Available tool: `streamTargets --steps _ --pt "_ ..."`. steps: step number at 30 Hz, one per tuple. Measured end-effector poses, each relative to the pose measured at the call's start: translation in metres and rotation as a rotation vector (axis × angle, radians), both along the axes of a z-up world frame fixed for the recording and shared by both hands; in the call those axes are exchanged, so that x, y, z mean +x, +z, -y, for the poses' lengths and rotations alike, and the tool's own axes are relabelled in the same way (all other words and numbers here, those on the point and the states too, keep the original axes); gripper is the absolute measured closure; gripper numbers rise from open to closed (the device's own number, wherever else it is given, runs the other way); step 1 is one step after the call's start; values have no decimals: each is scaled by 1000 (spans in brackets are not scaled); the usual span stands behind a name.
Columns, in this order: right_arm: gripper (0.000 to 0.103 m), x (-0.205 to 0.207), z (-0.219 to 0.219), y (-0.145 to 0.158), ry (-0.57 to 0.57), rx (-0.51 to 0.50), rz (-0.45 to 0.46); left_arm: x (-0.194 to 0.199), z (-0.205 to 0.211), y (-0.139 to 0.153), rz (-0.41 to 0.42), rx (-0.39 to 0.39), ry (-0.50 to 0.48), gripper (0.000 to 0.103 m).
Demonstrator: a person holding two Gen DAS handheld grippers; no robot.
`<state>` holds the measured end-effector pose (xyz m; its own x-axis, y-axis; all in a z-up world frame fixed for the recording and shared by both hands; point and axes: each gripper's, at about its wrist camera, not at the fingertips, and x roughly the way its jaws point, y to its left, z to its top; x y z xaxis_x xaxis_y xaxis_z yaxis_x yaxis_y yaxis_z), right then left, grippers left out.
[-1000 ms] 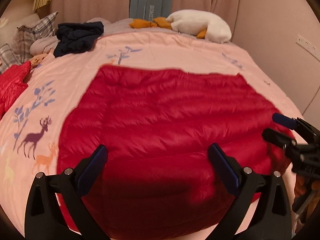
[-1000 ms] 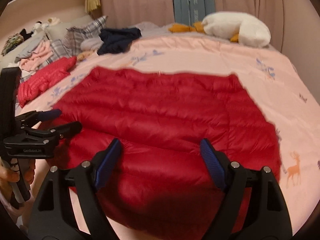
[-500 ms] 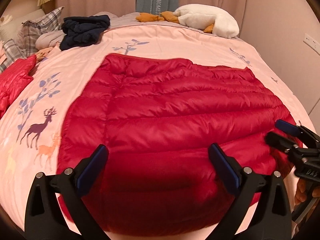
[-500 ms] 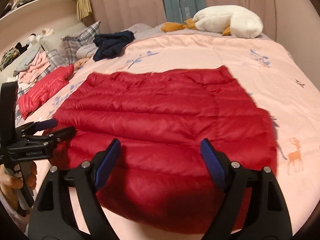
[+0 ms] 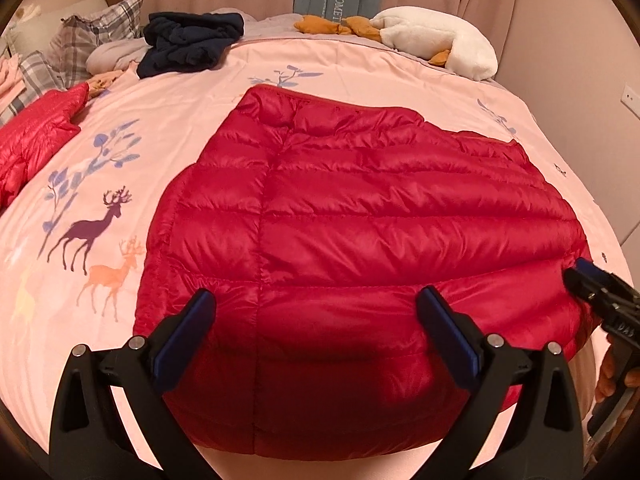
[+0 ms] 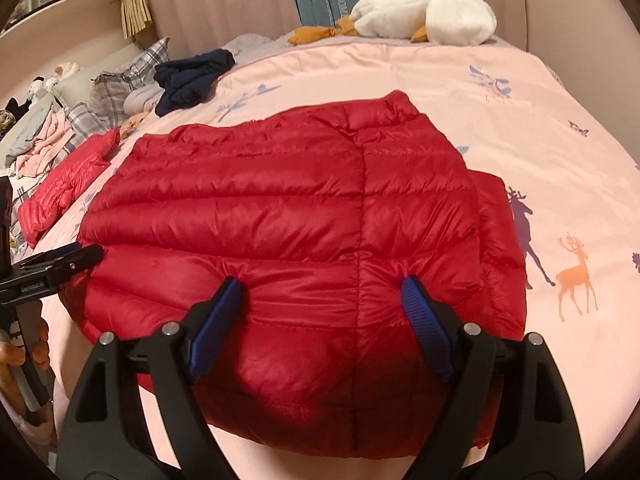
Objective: Fold large clothes
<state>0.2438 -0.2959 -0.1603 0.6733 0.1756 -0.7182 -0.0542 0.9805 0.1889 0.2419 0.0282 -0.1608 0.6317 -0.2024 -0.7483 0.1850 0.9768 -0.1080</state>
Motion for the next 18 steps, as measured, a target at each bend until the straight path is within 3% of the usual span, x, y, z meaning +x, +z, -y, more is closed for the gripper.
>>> streamTargets --steps 7,14,18 --pt "20 3 -3 34 88 25 87 -2 -16 12 6 -40 16 1" --pt "20 44 -21 28 140 56 68 21 -37 26 27 -110 74 1" --pt "17 67 -43 13 169 -43 38 43 -31 26 49 -65 70 1"
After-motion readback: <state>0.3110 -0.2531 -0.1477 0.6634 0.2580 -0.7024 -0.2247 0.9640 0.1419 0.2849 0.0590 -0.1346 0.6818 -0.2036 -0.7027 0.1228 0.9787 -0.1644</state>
